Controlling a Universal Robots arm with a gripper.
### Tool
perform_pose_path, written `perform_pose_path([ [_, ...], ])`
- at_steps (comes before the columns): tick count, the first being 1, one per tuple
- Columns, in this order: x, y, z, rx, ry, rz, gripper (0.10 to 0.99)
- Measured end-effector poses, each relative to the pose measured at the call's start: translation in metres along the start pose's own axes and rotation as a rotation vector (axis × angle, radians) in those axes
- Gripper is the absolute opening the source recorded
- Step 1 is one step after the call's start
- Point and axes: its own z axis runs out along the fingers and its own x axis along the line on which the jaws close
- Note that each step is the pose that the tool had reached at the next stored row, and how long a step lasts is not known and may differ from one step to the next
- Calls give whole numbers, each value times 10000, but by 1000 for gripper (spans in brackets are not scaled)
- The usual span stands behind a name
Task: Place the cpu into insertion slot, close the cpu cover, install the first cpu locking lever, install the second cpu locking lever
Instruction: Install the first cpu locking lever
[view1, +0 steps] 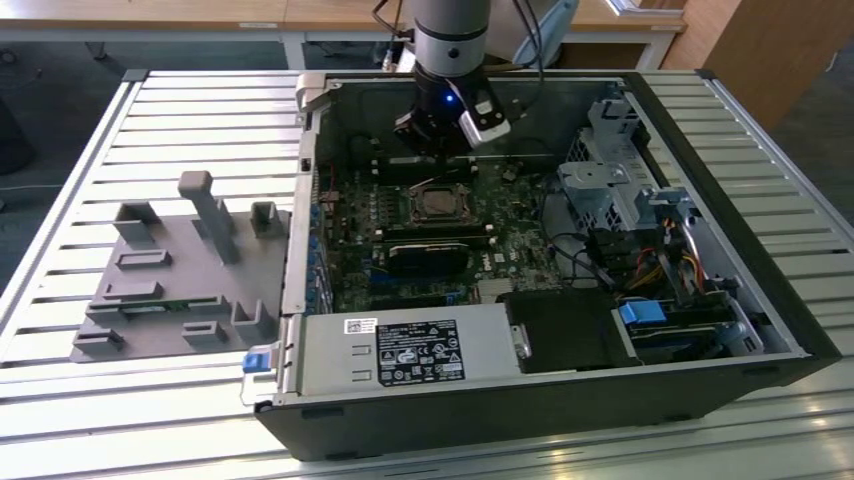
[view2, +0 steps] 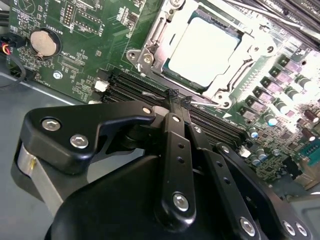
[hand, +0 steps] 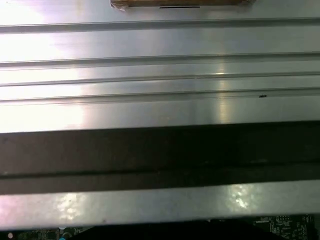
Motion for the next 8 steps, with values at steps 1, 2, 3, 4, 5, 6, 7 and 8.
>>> perform_pose_path([
  [1, -10, 1, 4, -1, 0, -1, 106],
  [2, -18, 1, 8, -2, -1, 0, 106],
  [3, -25, 1, 12, -2, -1, -1, 106],
  [4, -33, 1, 16, -1, 0, -1, 106],
  [5, -42, 2, 20, -1, 0, -1, 106],
  [6, -51, 2, 25, -1, 0, 0, 106],
  [7, -60, 3, 30, -1, 0, 0, 106],
  [8, -68, 3, 35, 0, 0, 0, 106],
])
